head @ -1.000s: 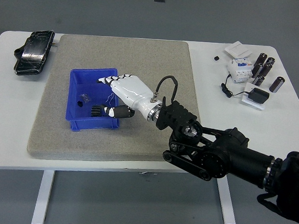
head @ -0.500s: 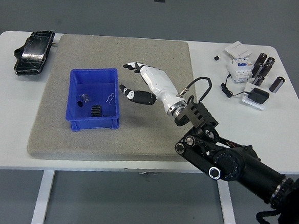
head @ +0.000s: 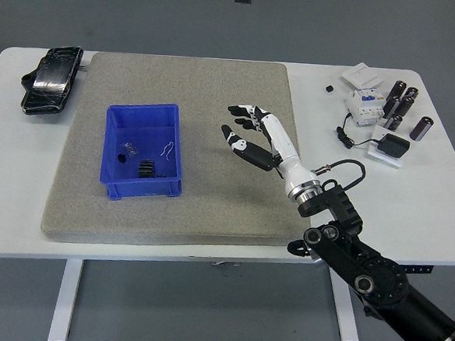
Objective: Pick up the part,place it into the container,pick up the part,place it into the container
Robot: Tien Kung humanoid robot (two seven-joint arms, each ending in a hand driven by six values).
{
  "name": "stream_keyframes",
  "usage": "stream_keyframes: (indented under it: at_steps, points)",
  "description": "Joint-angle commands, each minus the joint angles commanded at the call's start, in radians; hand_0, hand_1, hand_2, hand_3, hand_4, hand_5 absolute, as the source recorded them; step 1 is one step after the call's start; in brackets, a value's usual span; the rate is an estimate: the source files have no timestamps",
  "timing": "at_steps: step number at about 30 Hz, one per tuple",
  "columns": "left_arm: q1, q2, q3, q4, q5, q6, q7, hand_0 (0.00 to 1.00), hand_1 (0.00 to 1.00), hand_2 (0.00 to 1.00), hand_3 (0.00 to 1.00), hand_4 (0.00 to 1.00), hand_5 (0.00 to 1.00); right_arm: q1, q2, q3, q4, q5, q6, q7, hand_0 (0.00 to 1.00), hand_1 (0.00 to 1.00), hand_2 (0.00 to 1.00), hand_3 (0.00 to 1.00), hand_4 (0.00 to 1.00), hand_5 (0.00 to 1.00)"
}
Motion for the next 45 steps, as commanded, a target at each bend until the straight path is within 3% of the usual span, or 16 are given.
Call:
stream_keyframes:
  at_steps: [8, 9, 13, 15, 22, 29, 45]
  points:
    - [0.001, -0.001, -0.004, 0.000, 0.004, 0.000, -0.001, 0.669, 0.646, 0.644, 0.550, 0.711, 0.541, -0.035, -0.005, 0.070, 0.022, 0.247, 0.101, 0.091, 0.840, 0.764, 0.772, 0.734, 0.695, 0.458]
    - [0.001, -0.002, -0.005, 0.000, 0.005, 0.000, -0.002, 0.669, 0.646, 0.645, 0.550, 0.709, 0.535, -0.039, -0.006, 0.078, 0.029, 0.276, 0.110, 0.096, 0.873, 0.780, 0.772, 0.743, 0.805, 0.636]
    - [0.000, -0.002, -0.004, 0.000, 0.004, 0.000, -0.003, 0.669, 0.646, 0.645, 0.550, 0.709, 0.535, -0.060, -0.015, 0.107, 0.062, 0.365, 0.133, 0.103, 0.873, 0.780, 0.772, 0.743, 0.805, 0.636]
    - [0.000, -0.002, -0.004, 0.000, 0.004, 0.000, -0.003, 0.669, 0.645, 0.644, 0.550, 0.708, 0.533, -0.078, -0.025, 0.122, 0.083, 0.402, 0.142, 0.103, 0.868, 0.780, 0.773, 0.763, 0.839, 0.681]
    - [0.005, -0.005, -0.005, 0.000, 0.002, 0.001, -0.003, 0.669, 0.645, 0.645, 0.551, 0.707, 0.531, -0.161, -0.063, 0.152, 0.129, 0.427, 0.155, 0.100, 0.862, 0.775, 0.774, 0.762, 0.849, 0.698]
    - [0.002, -0.005, -0.006, 0.000, 0.003, 0.001, -0.007, 0.668, 0.646, 0.645, 0.551, 0.707, 0.531, -0.173, -0.056, 0.158, 0.110, 0.417, 0.154, 0.103, 0.867, 0.778, 0.775, 0.759, 0.856, 0.711]
    - [0.004, -0.006, -0.008, 0.000, 0.001, 0.003, -0.006, 0.667, 0.644, 0.644, 0.576, 0.707, 0.531, -0.209, -0.069, 0.199, 0.150, 0.407, 0.153, 0.106, 0.880, 0.781, 0.776, 0.750, 0.855, 0.715]
